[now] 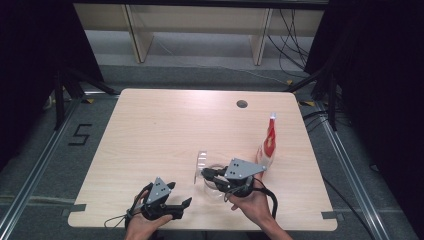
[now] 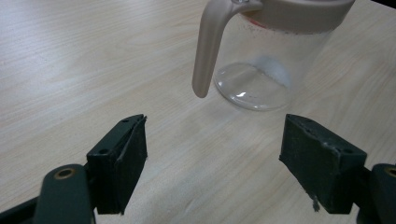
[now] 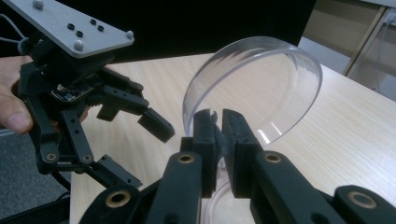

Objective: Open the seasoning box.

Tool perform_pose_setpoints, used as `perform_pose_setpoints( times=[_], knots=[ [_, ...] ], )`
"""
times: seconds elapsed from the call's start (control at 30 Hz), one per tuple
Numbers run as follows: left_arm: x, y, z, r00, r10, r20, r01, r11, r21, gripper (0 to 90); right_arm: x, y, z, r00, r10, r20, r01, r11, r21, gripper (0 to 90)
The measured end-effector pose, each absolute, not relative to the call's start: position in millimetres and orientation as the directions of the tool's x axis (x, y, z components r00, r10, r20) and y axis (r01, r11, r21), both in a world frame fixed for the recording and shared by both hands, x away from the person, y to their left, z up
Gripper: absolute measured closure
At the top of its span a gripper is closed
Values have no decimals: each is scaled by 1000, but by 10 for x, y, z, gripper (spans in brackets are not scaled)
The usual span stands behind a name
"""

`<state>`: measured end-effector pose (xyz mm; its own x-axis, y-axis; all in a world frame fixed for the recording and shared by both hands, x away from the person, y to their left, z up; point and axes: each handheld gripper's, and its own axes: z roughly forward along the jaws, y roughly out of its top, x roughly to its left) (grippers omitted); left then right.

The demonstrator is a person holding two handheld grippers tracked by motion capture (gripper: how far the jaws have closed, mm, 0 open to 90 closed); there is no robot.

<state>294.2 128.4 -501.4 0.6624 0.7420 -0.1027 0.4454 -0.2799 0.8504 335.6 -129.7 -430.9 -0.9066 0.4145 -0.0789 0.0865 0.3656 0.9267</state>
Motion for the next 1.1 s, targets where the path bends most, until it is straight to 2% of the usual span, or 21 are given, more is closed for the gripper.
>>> perform_pose_setpoints(
  times=[0.13, 0.17, 0.33, 0.43, 0.47, 0.53, 0.6, 0.63, 1.1],
  knots=[
    [2928, 1250, -5020, 677, 725, -128, 454, -274, 848, 226, 3349, -1284, -4309, -908, 414, -68, 92, 355, 930, 825],
    [2940, 1263, -5012, 668, 737, -97, 439, -285, 852, 226, 3344, -1257, -4315, -910, 407, -76, 87, 366, 926, 823],
    [2940, 1286, -5011, 667, 738, -104, 439, -277, 855, 224, 3331, -1246, -4320, -907, 413, -81, 82, 360, 929, 806],
    [2948, 1303, -5011, 664, 741, -101, 439, -278, 854, 222, 3317, -1352, -4303, -892, 446, -76, 94, 349, 933, 712],
    [2943, 1308, -5006, 665, 741, -90, 436, -287, 853, 222, 3317, -1352, -4303, -892, 446, -76, 94, 349, 933, 712],
    [2941, 1299, -5004, 662, 743, -101, 438, -273, 857, 221, 3276, -1437, -4296, -888, 452, -82, 97, 358, 929, 632],
    [2937, 1292, -5005, 665, 740, -102, 440, -278, 854, 220, 3265, -1460, -4298, -881, 463, -92, 92, 359, 929, 613],
    [2939, 1300, -5002, 674, 734, -87, 429, -293, 855, 218, 3242, -1518, -4304, -876, 473, -90, 96, 355, 930, 576],
    [2942, 1304, -4999, 654, 750, -101, 441, -270, 856, 215, 3028, -2078, -4428, -791, 611, -24, 199, 294, 935, 428]
  ],
)
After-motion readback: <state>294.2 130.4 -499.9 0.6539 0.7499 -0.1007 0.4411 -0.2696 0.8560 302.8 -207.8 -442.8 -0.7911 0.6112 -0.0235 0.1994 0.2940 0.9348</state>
